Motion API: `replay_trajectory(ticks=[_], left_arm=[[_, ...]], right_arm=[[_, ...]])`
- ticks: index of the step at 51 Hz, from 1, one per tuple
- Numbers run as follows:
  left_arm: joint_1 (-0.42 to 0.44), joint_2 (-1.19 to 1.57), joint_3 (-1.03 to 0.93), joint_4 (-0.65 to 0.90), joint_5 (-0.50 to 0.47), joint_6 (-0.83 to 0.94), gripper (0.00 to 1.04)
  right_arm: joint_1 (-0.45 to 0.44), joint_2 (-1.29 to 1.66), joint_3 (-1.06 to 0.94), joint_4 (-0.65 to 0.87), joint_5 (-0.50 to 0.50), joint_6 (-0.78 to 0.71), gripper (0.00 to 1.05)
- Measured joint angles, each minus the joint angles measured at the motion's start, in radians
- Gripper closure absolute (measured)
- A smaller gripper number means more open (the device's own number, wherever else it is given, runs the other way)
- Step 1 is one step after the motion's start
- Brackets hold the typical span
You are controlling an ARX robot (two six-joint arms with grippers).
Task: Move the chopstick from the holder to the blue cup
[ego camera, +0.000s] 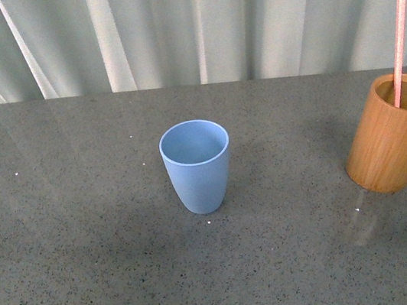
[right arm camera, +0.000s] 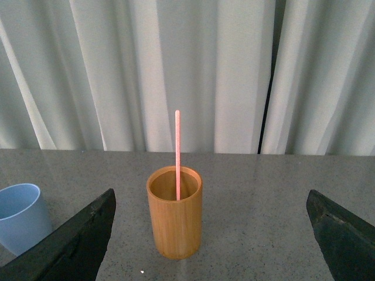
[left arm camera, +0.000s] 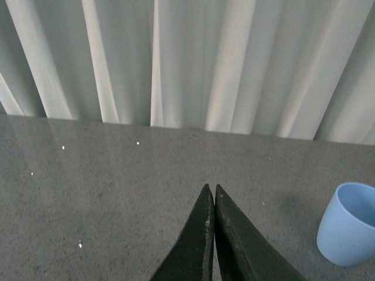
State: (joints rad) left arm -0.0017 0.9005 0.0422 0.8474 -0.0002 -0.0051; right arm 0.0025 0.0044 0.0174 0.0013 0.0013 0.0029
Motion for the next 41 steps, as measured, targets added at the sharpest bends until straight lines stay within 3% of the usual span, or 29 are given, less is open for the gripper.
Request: replay_trajectory(ticks=[41], left_arm=[[0.000,-0.498,-0.024,-0.444,0.000,0.000,1.01]], right_arm=[[0.000,0.000,0.000,0.000,0.000,0.000,0.10]])
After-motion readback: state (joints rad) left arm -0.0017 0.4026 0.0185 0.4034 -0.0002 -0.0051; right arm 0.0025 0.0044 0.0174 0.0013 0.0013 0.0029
